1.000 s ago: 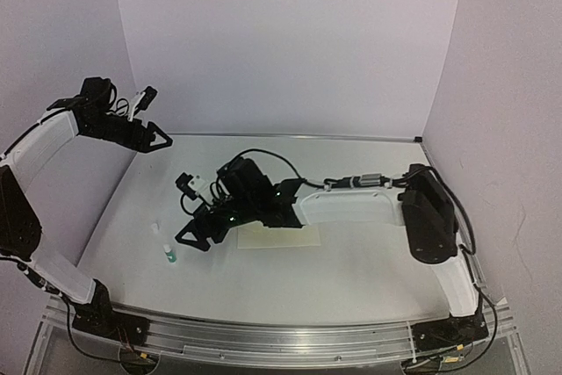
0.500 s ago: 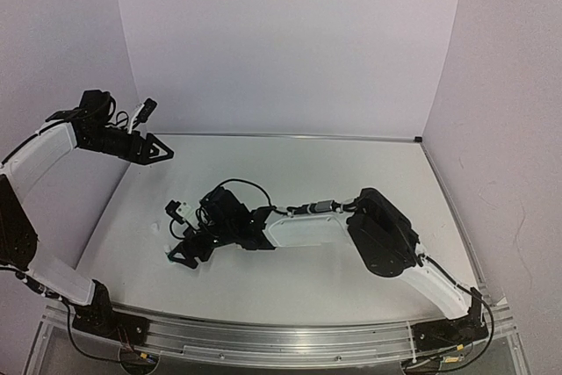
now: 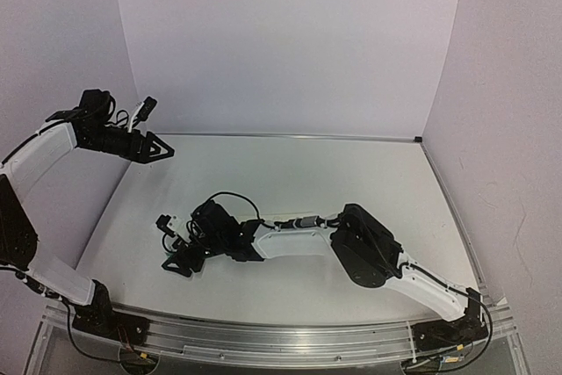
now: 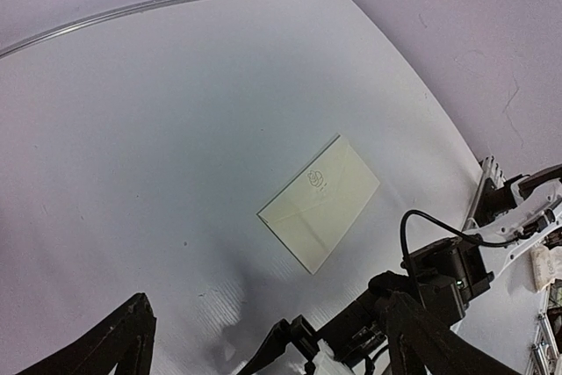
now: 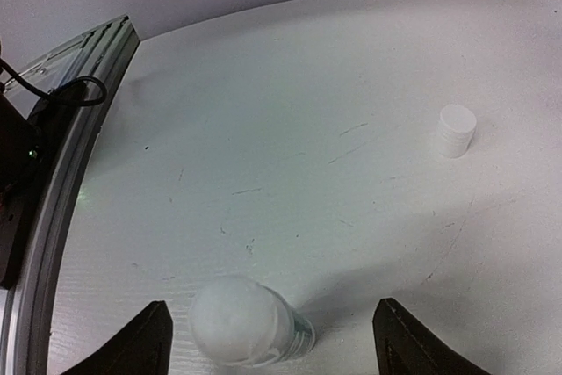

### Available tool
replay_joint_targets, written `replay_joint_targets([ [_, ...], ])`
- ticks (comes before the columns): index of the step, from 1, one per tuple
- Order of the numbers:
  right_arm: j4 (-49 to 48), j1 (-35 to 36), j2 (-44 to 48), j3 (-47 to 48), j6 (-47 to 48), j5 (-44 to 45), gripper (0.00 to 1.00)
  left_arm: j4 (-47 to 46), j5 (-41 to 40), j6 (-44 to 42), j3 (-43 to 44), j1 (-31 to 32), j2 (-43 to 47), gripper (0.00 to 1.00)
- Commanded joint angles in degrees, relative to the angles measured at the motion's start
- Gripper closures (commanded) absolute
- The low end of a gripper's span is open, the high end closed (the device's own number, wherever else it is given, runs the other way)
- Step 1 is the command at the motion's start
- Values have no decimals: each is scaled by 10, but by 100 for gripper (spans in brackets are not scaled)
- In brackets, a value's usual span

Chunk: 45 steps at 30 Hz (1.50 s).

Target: Place the letter into the envelope and seal it

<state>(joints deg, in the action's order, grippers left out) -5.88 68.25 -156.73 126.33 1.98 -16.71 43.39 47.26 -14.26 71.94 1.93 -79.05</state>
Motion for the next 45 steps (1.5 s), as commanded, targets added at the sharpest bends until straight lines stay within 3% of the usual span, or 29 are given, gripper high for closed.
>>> replay_joint_targets([
  [1,-16,7,-20,38,8,1,35,-17,14,4,8,-1,0,10],
  [11,-16,7,-8,38,16,2,52,-17,21,6,10,-1,-5,10],
  [14,-17,7,-3,34,15,7,68,-17,21,7,10,-1,-5,10],
  [17,-17,7,1,30,18,14,79,-18,23,7,11,-1,-5,10],
  [20,-17,7,4,30,17,19,99,-17,24,7,10,-1,-4,10],
  [27,-17,-1,82,12,-40,62,100,-4,36,-10,32,-1,-3,13],
  [33,-19,-58,271,-100,-225,113,100,19,112,-70,123,-1,-1,16],
  [38,-18,-76,423,-194,-270,222,100,-7,128,-100,155,4,10,23],
  [41,-19,-77,481,-220,-297,286,100,-41,94,-121,149,41,25,27],
  [45,-19,-76,521,-232,-358,343,100,-121,-64,-140,132,165,53,27],
])
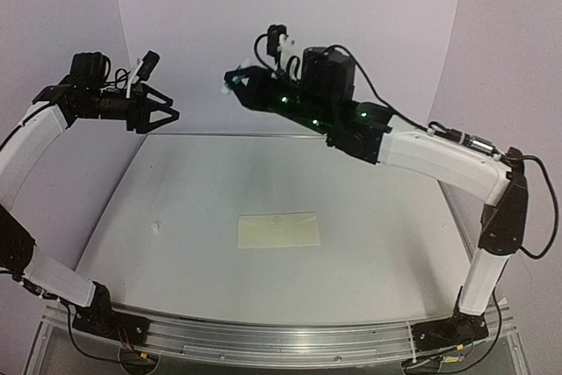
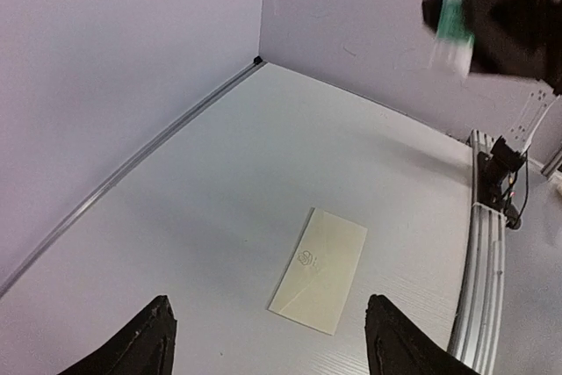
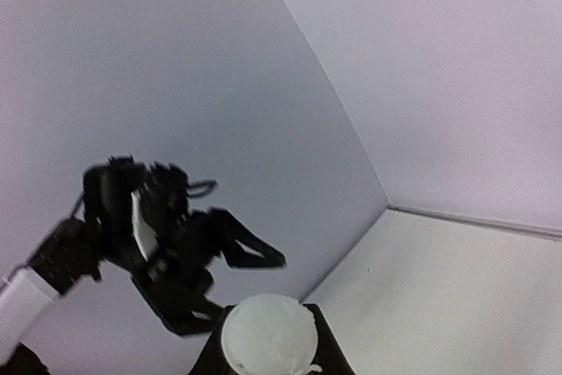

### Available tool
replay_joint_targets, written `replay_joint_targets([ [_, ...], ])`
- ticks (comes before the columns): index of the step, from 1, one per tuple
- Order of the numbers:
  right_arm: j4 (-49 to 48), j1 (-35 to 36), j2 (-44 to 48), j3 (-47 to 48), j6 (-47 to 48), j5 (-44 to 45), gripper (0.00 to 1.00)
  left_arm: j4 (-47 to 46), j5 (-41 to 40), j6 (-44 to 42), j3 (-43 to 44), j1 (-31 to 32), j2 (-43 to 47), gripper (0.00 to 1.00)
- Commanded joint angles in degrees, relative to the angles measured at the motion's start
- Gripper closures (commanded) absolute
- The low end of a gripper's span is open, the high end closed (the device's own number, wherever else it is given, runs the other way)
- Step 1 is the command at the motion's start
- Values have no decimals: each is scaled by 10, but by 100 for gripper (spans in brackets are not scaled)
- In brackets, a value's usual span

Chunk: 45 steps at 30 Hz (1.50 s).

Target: Place the letter into the envelope and seal it

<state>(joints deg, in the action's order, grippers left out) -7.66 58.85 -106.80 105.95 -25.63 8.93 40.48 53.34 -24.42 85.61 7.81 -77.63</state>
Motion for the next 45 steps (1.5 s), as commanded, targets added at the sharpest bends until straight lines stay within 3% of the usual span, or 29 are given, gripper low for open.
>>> replay_joint_targets([
  [1,-2,18,28,-33,-105,100,100,-121,-160,-39,-8,130,44,26],
  [11,-6,39,42,-29,-201,145,100,-249,-322,-194,-7,312,45,25],
  [15,-11,43,45,-33,-205,153,100,-268,-322,-222,-44,317,60,30],
  [21,-17,44,51,-49,-218,152,100,-274,-338,-206,-36,317,50,54],
  [28,-24,45,57,-59,-217,154,100,-241,-333,-210,-20,317,44,73],
  [45,-47,45,61,-58,-210,143,100,-221,-337,-202,-20,316,36,72],
])
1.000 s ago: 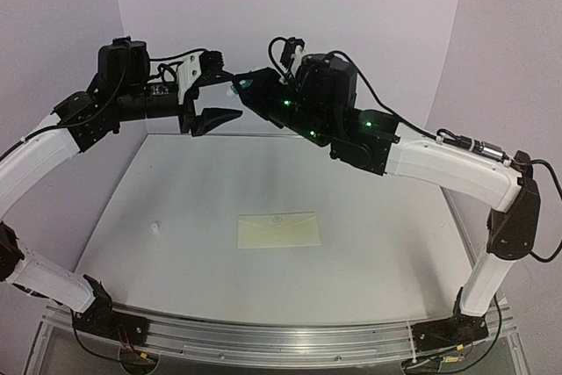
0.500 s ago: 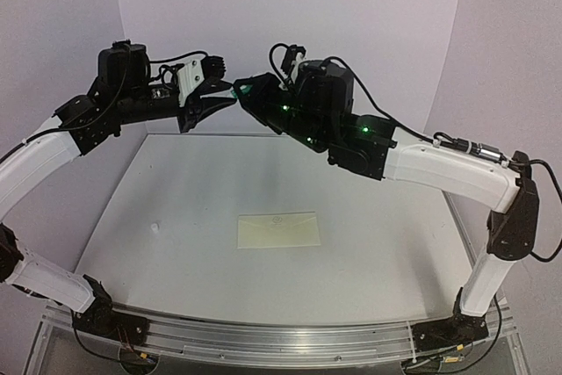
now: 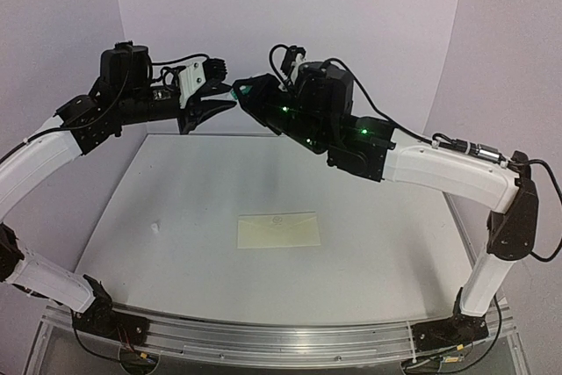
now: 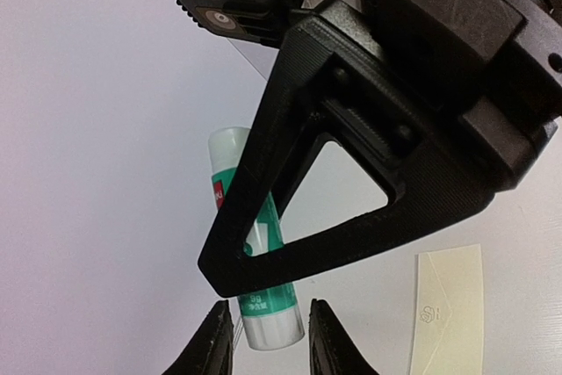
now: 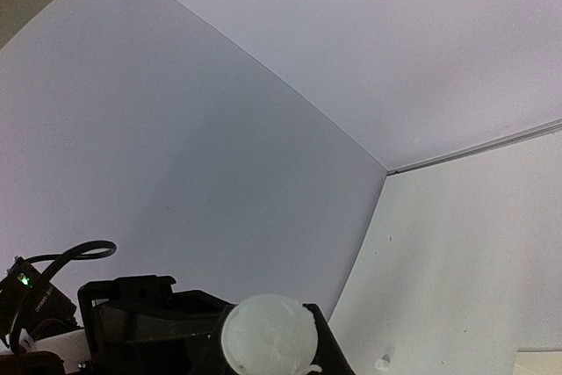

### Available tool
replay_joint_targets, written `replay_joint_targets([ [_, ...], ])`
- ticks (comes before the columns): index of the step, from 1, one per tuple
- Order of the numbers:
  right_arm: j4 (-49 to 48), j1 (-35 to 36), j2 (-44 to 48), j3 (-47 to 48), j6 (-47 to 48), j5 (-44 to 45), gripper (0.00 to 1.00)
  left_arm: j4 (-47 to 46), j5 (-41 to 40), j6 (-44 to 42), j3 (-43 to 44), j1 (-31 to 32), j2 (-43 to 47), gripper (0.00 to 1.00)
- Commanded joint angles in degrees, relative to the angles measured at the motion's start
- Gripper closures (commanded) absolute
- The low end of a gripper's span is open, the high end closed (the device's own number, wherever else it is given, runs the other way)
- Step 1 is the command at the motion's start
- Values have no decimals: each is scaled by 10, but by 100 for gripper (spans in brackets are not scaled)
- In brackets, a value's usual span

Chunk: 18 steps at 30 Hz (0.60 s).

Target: Place the letter into the envelope and seal it

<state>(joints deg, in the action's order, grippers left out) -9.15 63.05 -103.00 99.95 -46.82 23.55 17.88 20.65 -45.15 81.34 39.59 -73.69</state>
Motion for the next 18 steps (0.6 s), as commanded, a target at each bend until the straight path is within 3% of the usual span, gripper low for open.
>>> replay_joint_targets([
  [1,-35,3,23,1,3,-4,100,4,-10,7,24,-2,-4,72],
  [9,-37,3,16,3,-3,-6,100,6,-7,9,34,-1,-4,80],
  [14,-37,3,14,5,-3,-8,100,9,-4,11,37,-1,-4,100],
  [18,-38,1,13,6,23,-25,100,31,12,34,51,-1,-8,100],
])
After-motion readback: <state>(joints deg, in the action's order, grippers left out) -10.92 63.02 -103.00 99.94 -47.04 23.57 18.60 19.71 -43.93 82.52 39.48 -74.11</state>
